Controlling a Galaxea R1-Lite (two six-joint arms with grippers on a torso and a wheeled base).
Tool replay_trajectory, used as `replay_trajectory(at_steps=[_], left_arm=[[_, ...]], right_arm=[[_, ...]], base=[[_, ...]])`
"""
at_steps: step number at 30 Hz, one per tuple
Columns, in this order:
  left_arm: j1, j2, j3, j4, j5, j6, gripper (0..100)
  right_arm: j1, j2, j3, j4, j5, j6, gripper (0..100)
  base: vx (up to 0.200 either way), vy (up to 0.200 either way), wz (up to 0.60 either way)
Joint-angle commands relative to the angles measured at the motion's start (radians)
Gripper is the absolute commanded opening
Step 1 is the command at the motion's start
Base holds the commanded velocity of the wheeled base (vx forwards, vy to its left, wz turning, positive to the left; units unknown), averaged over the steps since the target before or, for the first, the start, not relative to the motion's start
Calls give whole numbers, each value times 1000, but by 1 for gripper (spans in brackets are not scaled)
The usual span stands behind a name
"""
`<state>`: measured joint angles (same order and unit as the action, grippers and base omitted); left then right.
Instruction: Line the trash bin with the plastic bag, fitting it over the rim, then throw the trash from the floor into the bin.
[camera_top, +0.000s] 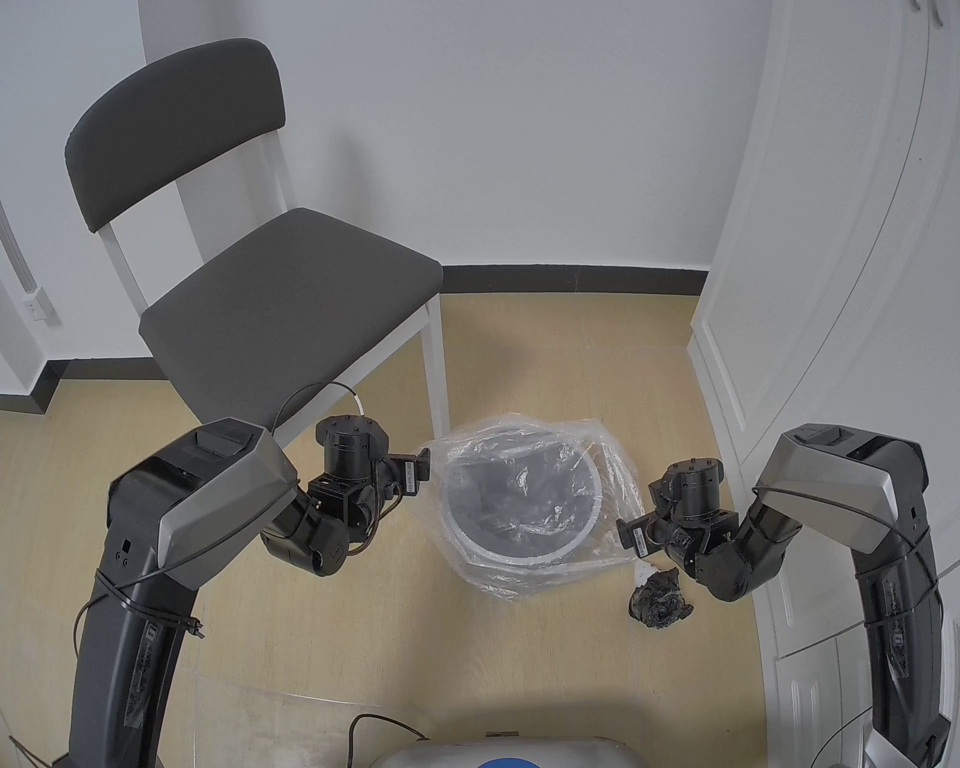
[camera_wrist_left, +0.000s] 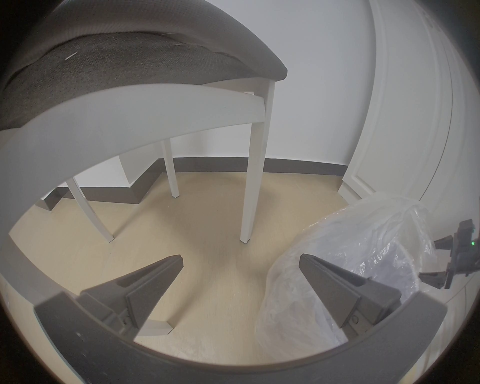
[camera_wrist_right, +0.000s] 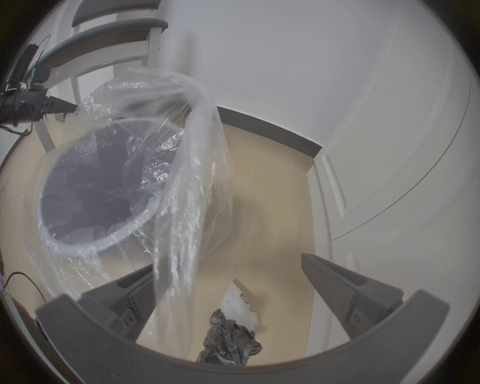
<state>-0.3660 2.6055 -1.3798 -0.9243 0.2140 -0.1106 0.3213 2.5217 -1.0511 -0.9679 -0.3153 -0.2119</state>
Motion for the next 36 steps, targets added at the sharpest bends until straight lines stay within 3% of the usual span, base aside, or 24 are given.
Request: replay_trajectory(at_steps=[1,13,25,36], left_arm=[[1,4,2,-1,1,0,100],[21,10,2,108,-1,2,100],[24,84,-81,96,2,-3,100],[27,145,-171,111,113,9,100]], right_arm=[[-1,68,-6,-45,-1,-3,100],[-2,91,-67,1,9,-6,100],[-28,167,-343,178,24,-6,100],[-57,255,-518,230,24,-7,100]], base=[[0,0,0],[0,0,0],[0,0,0],[0,0,0]])
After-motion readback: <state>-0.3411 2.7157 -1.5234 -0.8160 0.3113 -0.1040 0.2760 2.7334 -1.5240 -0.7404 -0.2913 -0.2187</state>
